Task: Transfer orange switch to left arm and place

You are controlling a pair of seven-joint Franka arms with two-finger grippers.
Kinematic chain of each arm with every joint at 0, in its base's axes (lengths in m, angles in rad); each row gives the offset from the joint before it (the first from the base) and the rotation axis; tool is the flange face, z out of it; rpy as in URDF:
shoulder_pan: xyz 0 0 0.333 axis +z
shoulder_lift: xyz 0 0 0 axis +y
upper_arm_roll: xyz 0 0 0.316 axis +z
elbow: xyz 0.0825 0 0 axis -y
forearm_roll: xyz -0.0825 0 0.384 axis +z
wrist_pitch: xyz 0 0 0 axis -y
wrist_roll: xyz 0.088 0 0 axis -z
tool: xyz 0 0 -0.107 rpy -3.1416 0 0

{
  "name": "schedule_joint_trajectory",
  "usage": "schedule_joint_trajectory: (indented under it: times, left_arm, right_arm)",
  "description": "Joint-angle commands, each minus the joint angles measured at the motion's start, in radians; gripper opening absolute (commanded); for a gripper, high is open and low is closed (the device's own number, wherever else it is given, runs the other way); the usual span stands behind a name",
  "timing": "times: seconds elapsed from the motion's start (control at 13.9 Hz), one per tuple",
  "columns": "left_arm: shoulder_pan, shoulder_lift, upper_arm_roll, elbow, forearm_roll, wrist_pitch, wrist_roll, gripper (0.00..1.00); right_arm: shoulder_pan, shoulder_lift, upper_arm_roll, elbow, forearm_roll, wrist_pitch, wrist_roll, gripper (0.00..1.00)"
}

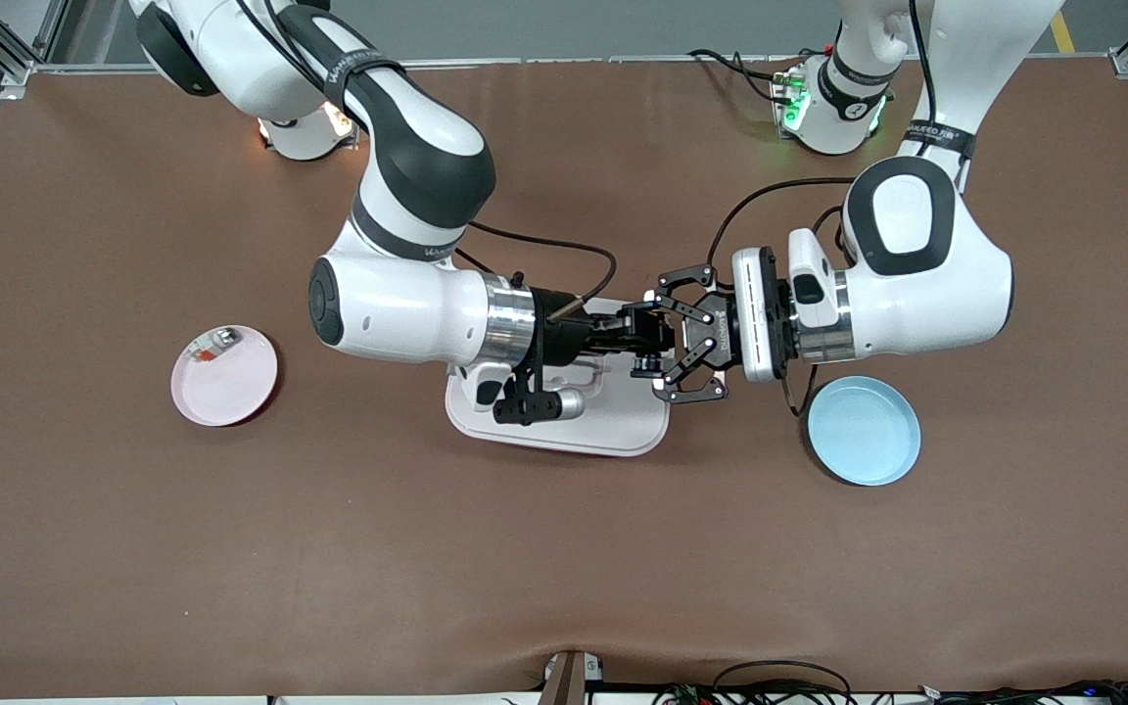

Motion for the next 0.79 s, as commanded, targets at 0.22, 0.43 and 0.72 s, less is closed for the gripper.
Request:
schedule_joint_trajectory:
  times: [0.22, 0.43, 0.72]
  left_arm:
    - [-0.001, -0.010, 0.000, -0.008, 0.026, 0.008, 0.004, 0.69]
    - [0.005, -0.010, 0.000, -0.012, 0.028, 0.008, 0.005, 0.69]
    - [0.012, -0.023, 0.000, -0.009, 0.155, 0.006, -0.001, 0.69]
  right_arm:
    - [-0.017, 0.002, 0.012, 0.016, -0.002, 0.009, 0.042, 1.00]
    - [-0.028, -0.003, 0.014, 0.015, -0.002, -0.004, 0.046, 1.00]
    - [-0.068, -0.009, 0.014, 0.015, -0.004, -0.075, 0.065, 1.00]
